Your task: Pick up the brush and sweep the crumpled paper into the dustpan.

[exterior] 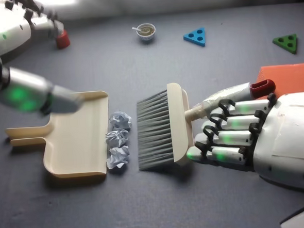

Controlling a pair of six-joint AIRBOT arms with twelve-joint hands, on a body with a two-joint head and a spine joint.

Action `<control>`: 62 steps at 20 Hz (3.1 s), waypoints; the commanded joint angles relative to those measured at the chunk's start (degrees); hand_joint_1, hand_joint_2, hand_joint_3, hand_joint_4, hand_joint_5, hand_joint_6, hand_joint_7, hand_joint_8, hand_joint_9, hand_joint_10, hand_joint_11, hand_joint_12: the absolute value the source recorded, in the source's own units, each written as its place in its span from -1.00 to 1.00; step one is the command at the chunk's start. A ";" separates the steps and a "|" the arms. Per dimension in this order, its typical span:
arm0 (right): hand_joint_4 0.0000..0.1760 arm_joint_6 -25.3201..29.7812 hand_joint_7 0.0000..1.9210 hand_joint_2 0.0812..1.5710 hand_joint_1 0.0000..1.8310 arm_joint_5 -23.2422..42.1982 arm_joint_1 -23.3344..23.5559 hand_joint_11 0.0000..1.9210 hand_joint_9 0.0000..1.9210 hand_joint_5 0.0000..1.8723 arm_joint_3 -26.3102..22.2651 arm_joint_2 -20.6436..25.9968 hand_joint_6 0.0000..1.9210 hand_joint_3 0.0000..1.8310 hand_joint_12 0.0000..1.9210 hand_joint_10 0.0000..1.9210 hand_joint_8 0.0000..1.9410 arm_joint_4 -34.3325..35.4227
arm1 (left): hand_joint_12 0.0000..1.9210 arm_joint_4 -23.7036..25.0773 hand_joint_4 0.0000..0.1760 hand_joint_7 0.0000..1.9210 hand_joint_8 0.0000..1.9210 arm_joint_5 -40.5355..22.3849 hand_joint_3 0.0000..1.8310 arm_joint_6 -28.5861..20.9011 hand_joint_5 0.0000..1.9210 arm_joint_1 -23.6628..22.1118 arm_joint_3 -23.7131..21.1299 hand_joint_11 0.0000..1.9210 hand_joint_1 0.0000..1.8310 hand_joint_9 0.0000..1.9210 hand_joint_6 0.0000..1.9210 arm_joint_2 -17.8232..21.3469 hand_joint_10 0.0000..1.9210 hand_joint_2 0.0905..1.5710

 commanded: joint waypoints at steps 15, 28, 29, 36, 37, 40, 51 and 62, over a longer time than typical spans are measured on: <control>-1.00 -0.04 -0.92 0.06 -1.00 -10.15 0.26 -0.89 -0.91 -0.93 -0.20 0.57 -1.00 -0.99 -0.97 -1.00 -1.00 3.15 | -0.82 4.17 -1.00 -0.83 -1.00 -1.05 -0.99 0.14 -0.91 0.93 -0.71 -0.84 -0.86 -0.82 -1.00 1.05 -1.00 0.09; -1.00 -6.37 -0.86 0.16 -1.00 -29.18 0.11 -0.83 -0.85 -0.87 -1.49 0.48 -1.00 -1.00 -0.97 -0.99 -1.00 5.23 | -0.78 28.18 -1.00 -0.78 -1.00 -0.76 -0.99 -29.43 -0.75 12.44 3.18 -0.79 -0.18 -0.75 -0.99 -2.06 -1.00 0.32; -1.00 -6.37 -0.86 0.16 -1.00 -29.25 0.13 -0.83 -0.85 -0.88 -1.27 0.41 -1.00 -1.00 -0.97 -0.99 -0.99 6.27 | -0.68 30.15 -0.91 -0.77 -1.00 -2.60 -1.00 -32.09 -0.68 14.04 3.19 -0.84 -0.16 -0.75 -1.00 -2.35 -1.00 0.36; -1.00 -6.40 -0.87 0.18 -1.00 -27.36 0.07 -0.83 -0.86 -0.89 -0.56 0.29 -1.00 -0.99 -0.98 -0.99 -1.00 5.87 | -0.36 37.35 -0.76 -0.70 -0.99 -12.06 -1.00 -45.62 -0.51 22.08 4.08 -0.94 -0.16 -0.73 -0.99 -5.01 -1.00 0.36; -1.00 -6.40 -0.87 0.18 -1.00 -26.98 -0.17 -0.84 -0.87 -0.90 -0.62 0.28 -1.00 -0.99 -0.98 -1.00 -1.00 5.07 | -0.36 37.43 -0.72 -0.69 -0.99 -12.60 -1.00 -46.12 -0.49 22.68 4.32 -0.94 -0.14 -0.72 -0.99 -5.43 -1.00 0.34; -1.00 -6.40 -0.87 0.19 -1.00 -26.29 -1.62 -0.82 -0.86 -0.90 -1.01 0.47 -0.99 -0.99 -0.97 -1.00 -0.99 1.52 | -0.36 37.65 -0.80 -0.69 -0.99 -14.02 -1.00 -47.41 -0.50 24.40 5.28 -0.98 -0.12 -0.74 -0.99 -6.86 -1.00 0.35; -1.00 -19.05 -0.88 0.23 -1.00 -48.61 -9.98 -0.84 -0.87 -0.90 -2.10 -5.79 -0.99 -0.99 -0.99 -0.99 -0.99 4.79 | -0.34 39.01 -0.76 -0.71 -1.00 -18.32 -1.00 -53.97 -0.55 31.82 9.72 -0.98 -0.12 -0.75 -1.00 -10.80 -1.00 0.30; -1.00 -19.01 -0.85 0.26 -1.00 -48.43 -10.04 -0.83 -0.85 -0.87 -2.68 -5.75 -0.99 -0.99 -0.99 -0.99 -0.99 5.42 | -0.33 36.95 -0.66 -0.68 -0.99 -19.56 -1.00 -54.11 -0.48 33.32 12.36 -0.98 -0.13 -0.73 -0.98 -14.95 -0.99 0.30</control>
